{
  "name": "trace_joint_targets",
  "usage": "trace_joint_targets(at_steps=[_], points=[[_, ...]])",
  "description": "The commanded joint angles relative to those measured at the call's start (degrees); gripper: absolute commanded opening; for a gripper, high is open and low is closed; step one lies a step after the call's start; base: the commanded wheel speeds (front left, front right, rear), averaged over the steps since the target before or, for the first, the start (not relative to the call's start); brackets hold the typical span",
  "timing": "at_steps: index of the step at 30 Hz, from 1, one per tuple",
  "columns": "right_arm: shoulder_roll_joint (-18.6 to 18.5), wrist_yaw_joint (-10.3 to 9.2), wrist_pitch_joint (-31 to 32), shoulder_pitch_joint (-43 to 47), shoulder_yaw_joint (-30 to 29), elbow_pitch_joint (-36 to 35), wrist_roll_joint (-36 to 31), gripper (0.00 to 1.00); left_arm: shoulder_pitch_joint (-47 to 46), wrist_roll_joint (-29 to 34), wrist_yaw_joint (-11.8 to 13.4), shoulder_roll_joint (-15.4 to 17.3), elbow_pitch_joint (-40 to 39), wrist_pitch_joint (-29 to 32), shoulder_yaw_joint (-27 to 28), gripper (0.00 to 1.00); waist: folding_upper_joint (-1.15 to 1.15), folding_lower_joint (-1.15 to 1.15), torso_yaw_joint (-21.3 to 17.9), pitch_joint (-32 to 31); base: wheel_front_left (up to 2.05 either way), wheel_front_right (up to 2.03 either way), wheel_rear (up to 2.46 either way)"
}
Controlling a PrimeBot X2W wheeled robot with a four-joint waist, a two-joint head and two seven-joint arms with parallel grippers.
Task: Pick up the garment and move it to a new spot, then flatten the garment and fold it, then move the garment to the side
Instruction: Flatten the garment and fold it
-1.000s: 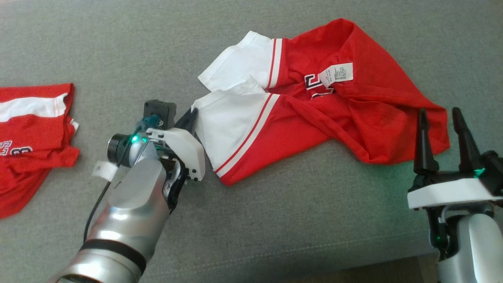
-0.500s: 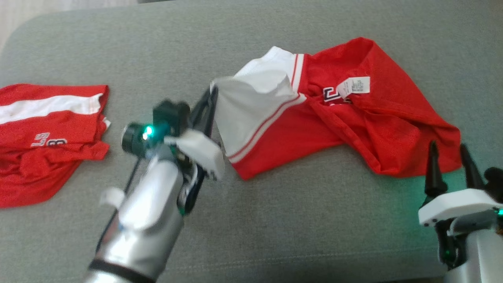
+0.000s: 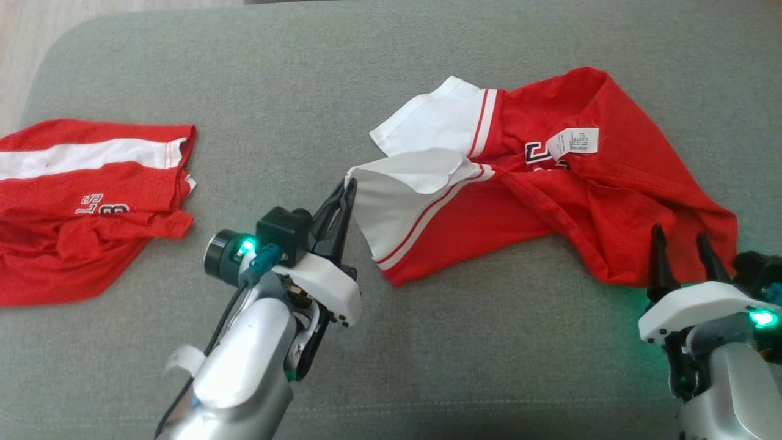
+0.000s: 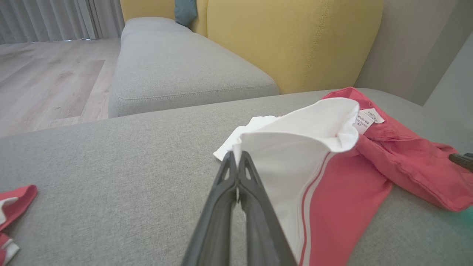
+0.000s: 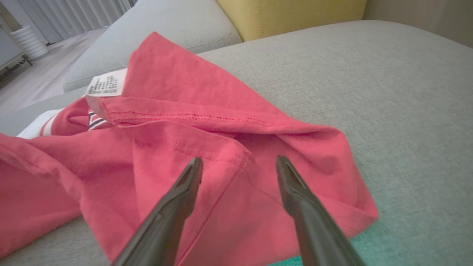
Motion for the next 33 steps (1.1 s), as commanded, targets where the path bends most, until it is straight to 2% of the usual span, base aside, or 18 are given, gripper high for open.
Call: trace_joint_targets(at_steps=[1,8,23,24,25,27,33], points=[[-0.38,-0.04,-0.82,-2.02,0.85,-0.79,-0.75,1.00,-0.91,0.44,0.38,0.95,-2.22,-0.69,1.43,0.00,0.00,0.00,0.21,0.14,0.00,0.00,0.00],[-0.38,-0.04,-1.13,-5.22,-0.88,3.22,-2.95,1.00,-0.66,0.33,0.54,0.81,-3.44,-0.70,0.99,0.00,0.00,0.00,0.84,1.00,0.00,0.00,0.00],[-0.38,-0.04,-2.83,-8.88,-1.61,9.46,-2.79,1.00,-1.23,-0.03,0.72,0.89,-3.35,-0.70,0.37,0.00,0.00,0.00,1.54,1.71,0.00,0.00,0.00],[-0.38,-0.04,-2.87,-9.03,-1.56,9.88,-2.62,0.90,-1.24,-0.06,0.76,0.95,-3.36,-0.70,0.39,0.00,0.00,0.00,1.50,1.67,0.00,0.00,0.00],[-0.38,-0.04,-2.91,-9.19,-1.43,10.27,-2.37,0.66,-1.23,-0.08,0.82,1.02,-3.38,-0.70,0.42,0.00,0.00,0.00,1.43,1.67,0.00,0.00,0.00],[-0.38,-0.04,-3.07,-9.43,-1.20,10.96,-1.94,0.02,-1.24,-0.14,0.92,1.13,-3.44,-0.70,0.48,0.00,0.00,0.00,1.33,1.64,0.00,0.00,0.00],[-0.38,-0.04,-4.10,-9.79,-0.79,11.81,-1.76,0.00,-1.32,-0.31,1.08,1.35,-3.52,-0.70,0.52,0.00,0.00,0.00,1.07,1.35,0.00,0.00,0.00]])
